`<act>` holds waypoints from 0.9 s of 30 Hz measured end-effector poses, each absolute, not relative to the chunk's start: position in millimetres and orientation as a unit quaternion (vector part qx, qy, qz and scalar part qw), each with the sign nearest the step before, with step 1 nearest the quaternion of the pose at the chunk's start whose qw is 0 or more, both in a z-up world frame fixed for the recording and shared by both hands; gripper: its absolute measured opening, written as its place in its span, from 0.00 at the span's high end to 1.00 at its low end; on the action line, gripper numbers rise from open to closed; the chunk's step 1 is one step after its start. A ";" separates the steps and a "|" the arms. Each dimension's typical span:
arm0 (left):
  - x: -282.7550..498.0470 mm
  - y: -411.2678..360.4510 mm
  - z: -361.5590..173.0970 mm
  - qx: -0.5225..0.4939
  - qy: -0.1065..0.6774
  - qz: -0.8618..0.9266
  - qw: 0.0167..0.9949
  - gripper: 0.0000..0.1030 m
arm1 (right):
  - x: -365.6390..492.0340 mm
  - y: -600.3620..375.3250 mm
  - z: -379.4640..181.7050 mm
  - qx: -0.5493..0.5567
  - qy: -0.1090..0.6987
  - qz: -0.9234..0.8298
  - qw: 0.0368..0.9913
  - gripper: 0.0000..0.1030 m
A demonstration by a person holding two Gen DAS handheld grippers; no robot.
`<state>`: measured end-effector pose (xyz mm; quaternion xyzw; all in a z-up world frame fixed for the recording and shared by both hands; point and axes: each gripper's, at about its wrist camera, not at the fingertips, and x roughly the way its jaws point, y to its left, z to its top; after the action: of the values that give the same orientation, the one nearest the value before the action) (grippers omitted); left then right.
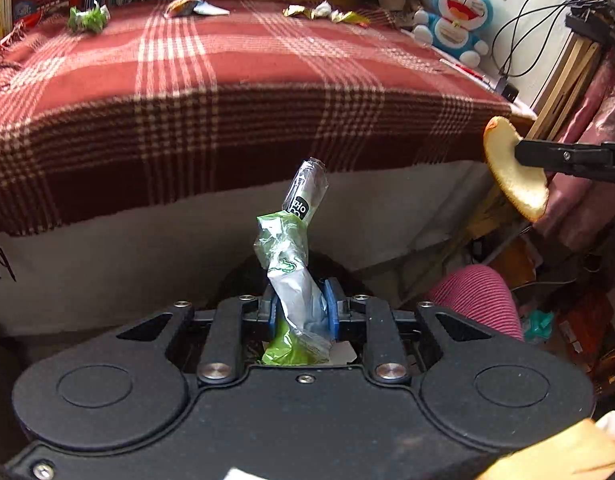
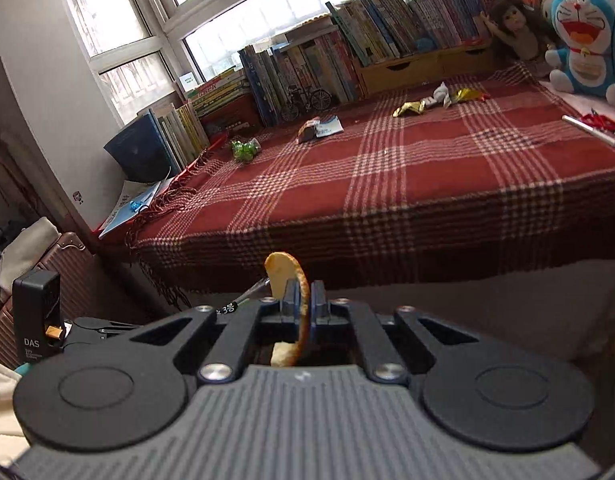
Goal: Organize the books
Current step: 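Carry the green wrapper and gold foil wrapper off the bed toward the trash bin, then open both tools to drop the green and gold wrappers into the bin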
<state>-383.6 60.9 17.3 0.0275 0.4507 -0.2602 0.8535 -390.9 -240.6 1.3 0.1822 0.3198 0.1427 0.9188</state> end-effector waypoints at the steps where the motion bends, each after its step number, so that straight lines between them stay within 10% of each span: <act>1: -378.3 54.2 3.5 0.037 0.466 -0.256 0.846 0.79 | -384.1 -234.5 -16.5 0.180 0.335 0.140 0.914 0.92; 14: -321.8 12.8 -133.6 0.061 0.581 -0.172 0.793 0.79 | -300.1 -200.6 -174.5 0.178 0.478 0.107 0.853 0.92; 27: -302.4 0.7 -175.7 0.075 0.620 -0.152 0.766 0.68 | -258.0 -193.3 -202.2 0.191 0.500 0.102 0.839 0.92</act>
<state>-302.4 0.7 -175.7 0.0749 0.6204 -0.1515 0.7658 -258.0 -193.3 -202.2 0.1910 0.4996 0.1015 0.8389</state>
